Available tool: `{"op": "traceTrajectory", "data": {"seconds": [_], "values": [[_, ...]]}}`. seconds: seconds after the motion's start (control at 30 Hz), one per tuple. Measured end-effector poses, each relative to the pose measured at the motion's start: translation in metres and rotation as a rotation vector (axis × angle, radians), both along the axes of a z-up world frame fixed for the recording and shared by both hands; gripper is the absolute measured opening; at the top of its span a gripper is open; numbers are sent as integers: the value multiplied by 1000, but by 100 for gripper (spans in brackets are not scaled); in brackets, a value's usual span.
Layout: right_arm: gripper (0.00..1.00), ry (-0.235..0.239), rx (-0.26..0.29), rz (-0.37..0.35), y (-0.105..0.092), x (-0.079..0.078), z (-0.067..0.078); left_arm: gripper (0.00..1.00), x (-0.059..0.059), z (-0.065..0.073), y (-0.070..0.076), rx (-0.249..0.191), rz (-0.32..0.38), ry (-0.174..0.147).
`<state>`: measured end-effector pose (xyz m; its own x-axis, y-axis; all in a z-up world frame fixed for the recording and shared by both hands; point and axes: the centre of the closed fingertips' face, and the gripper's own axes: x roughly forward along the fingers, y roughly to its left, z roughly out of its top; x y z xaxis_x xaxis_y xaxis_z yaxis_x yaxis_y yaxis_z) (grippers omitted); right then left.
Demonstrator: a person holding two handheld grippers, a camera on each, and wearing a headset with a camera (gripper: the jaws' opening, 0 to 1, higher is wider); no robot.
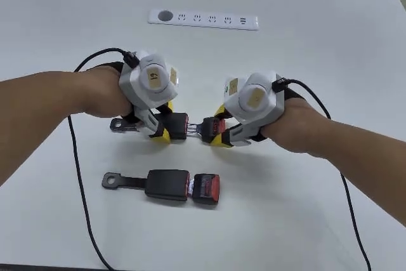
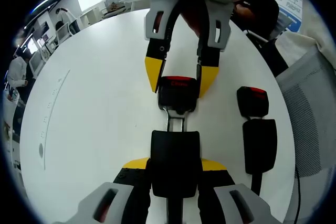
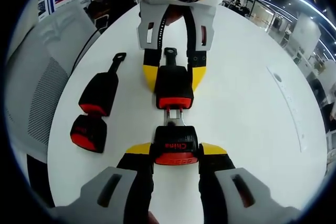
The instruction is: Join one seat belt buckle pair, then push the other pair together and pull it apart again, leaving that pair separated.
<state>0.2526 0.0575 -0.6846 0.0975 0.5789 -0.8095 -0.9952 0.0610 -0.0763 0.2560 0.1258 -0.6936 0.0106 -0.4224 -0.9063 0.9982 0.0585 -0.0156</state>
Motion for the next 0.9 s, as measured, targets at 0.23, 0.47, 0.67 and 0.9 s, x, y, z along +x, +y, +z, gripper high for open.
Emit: {"op": "traceTrajectory", "data": {"seconds": [0.23, 0.47, 0.67, 0.9], "values": [[30, -5, -1, -5, 5, -1, 1, 35, 0, 0, 0, -10, 0, -3], [29, -9, -3, -9, 8, -2, 3, 34, 0, 0, 0, -10, -29, -11], [29, -1, 11, -15, 14, -3, 3, 34, 0, 0, -1, -9, -34, -13], [29, 6, 23, -18, 22, 1, 0, 34, -1, 0, -2, 0, -40, -13]]}}
